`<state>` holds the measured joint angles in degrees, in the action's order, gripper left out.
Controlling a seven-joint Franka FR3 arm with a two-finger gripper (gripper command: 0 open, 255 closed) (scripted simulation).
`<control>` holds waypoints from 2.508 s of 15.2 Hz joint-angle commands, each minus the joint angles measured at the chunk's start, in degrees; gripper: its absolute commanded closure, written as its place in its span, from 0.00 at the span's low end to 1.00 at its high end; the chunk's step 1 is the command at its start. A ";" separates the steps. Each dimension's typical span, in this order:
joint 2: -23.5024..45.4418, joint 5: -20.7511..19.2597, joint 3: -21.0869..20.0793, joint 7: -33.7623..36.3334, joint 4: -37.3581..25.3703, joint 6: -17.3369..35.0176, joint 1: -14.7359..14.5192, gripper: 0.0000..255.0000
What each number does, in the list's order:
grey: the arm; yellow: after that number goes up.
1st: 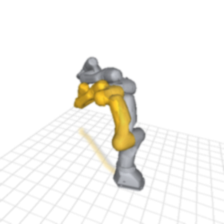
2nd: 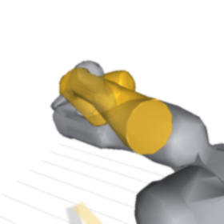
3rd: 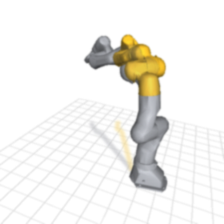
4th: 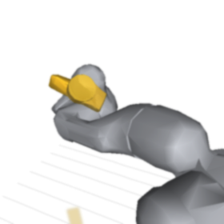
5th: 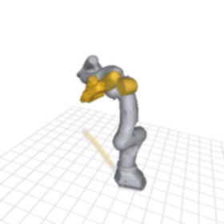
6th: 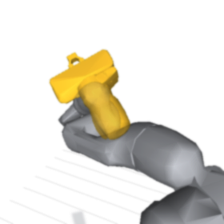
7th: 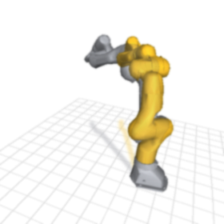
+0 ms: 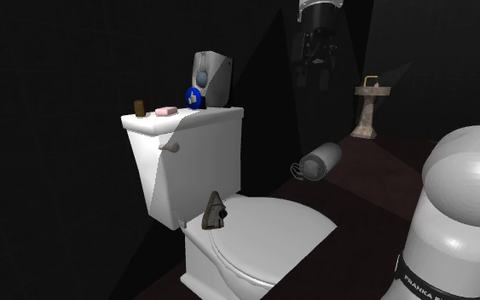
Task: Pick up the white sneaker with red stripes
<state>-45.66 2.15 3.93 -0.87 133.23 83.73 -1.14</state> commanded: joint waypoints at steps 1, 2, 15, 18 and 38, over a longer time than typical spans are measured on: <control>0.00 0.00 0.00 0.00 0.00 0.00 0.00 0.00; 0.54 0.11 -0.43 0.59 1.36 2.30 0.05 0.00; 16.57 0.39 -5.59 8.50 11.11 32.95 0.81 0.00; 22.36 -0.18 -6.64 10.62 11.09 39.78 1.19 0.00; 67.25 -16.15 -5.66 32.06 -10.15 69.03 1.14 0.00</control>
<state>18.81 -13.00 -2.29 29.75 125.16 151.81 0.58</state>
